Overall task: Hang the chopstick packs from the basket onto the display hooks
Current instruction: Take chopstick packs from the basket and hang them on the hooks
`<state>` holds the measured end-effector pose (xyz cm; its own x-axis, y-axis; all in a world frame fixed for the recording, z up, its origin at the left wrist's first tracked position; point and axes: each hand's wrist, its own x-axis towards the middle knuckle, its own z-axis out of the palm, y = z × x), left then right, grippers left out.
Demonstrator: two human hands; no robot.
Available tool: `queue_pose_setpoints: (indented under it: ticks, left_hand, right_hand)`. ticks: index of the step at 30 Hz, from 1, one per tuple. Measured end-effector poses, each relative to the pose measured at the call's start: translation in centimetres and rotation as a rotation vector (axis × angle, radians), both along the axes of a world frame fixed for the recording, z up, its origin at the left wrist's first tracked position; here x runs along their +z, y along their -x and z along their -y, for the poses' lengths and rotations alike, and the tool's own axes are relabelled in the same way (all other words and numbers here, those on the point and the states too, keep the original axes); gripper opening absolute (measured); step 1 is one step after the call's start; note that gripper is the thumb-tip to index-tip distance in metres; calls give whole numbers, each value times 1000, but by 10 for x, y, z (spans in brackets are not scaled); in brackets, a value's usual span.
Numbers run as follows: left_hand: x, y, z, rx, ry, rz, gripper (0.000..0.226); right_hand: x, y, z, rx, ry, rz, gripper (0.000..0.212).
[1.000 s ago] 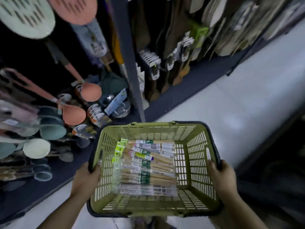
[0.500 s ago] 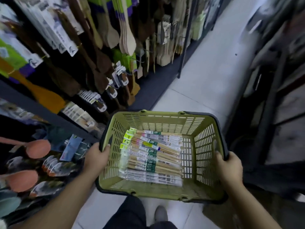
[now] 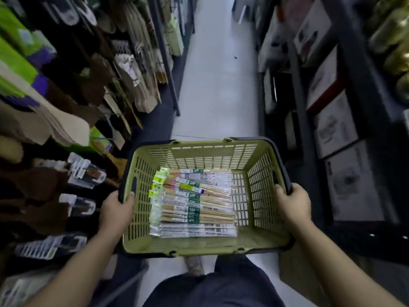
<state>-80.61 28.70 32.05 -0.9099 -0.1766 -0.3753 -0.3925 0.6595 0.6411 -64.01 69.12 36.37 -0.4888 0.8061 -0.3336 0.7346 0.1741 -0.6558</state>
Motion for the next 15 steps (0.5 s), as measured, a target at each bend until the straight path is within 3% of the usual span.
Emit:
queue_pose_setpoints:
  ticks: [3,15]
  left_hand:
    - [4,63,-26,-63,5,-19,22]
    - [-1,302,-166,-111,34,-20,23]
  right_hand:
    - [0,42,-17,-51,5,-9,20]
    - [-14,255,-138,-127,2,-6,21]
